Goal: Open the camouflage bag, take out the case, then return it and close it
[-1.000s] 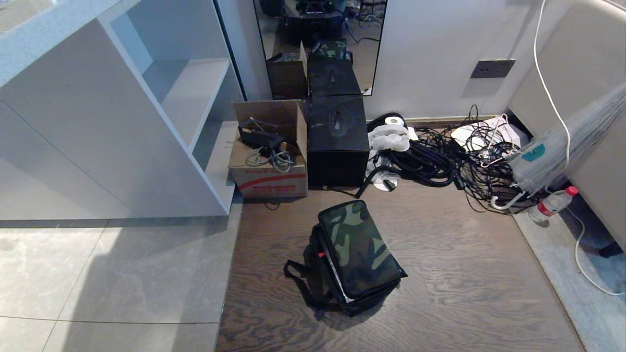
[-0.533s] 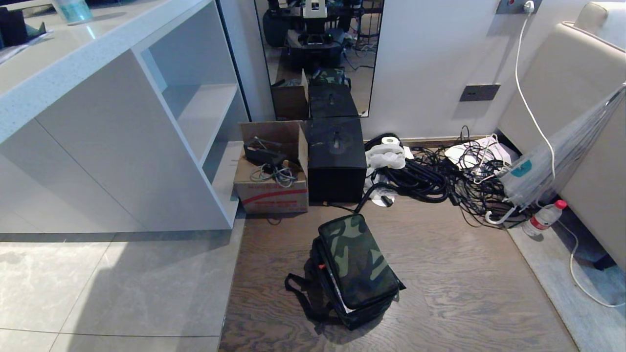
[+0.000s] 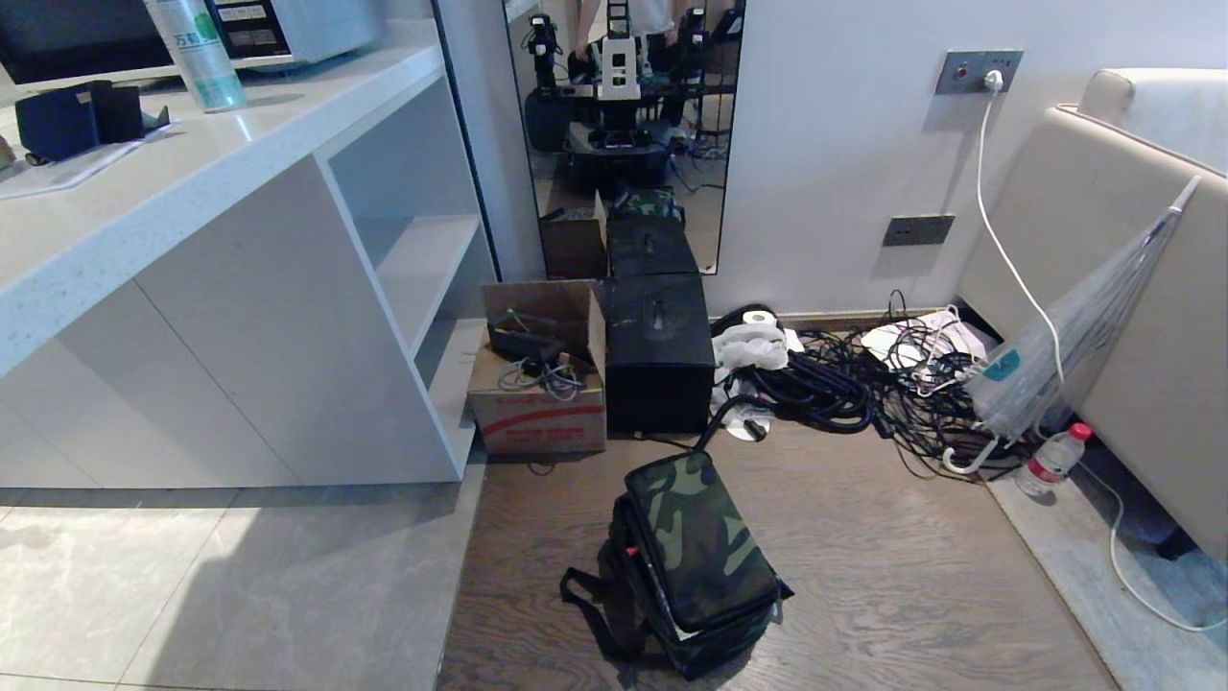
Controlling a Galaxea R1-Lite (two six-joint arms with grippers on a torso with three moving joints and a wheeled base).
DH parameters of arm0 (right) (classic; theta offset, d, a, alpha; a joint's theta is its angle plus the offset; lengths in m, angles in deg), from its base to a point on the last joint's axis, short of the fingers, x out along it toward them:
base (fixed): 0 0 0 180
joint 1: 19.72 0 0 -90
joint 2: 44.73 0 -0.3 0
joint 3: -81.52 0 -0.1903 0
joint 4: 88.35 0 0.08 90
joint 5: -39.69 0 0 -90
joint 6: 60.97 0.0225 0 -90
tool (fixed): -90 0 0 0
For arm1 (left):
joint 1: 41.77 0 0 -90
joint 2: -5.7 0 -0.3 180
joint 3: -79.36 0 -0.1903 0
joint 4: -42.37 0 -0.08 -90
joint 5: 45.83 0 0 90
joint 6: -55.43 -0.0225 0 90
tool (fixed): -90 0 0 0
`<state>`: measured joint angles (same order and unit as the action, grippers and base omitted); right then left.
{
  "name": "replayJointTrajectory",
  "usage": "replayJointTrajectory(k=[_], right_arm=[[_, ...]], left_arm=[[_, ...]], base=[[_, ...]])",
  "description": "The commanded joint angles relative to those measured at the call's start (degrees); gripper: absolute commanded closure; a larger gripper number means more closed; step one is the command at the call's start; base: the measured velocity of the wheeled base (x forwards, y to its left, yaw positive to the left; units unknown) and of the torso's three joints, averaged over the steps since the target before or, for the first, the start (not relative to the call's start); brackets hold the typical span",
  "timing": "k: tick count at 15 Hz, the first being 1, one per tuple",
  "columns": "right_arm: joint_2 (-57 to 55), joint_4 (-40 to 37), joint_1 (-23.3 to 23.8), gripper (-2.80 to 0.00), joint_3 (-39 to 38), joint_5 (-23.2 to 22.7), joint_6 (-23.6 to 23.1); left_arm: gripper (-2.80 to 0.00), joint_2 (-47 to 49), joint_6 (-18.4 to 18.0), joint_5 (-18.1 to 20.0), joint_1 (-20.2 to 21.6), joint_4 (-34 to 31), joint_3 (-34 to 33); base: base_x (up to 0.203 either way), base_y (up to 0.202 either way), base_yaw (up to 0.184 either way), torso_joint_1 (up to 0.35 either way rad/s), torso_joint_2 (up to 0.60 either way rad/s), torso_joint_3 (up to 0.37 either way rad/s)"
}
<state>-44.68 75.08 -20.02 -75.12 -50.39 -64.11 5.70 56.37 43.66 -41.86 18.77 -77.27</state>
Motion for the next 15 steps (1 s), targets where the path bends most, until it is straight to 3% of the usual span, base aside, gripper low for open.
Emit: replayJointTrajectory(k=[1,15], right_arm=[[-0.14,0.05,-0.04,0.0,-2.29,-0.01,-0.03],[-0.14,0.05,-0.05,0.0,-2.29,-0.01,-0.03]], left_arm=[[0.0,0.0,0.03,-0.02,0.01,-0.02,0.0],[0.0,0.0,-0.15,-0.02,0.01,-0.02,0.0]], base=[[0.0,0.0,0.0,0.002,0.0,0.205],[0.0,0.0,0.0,0.001,0.0,0.181]])
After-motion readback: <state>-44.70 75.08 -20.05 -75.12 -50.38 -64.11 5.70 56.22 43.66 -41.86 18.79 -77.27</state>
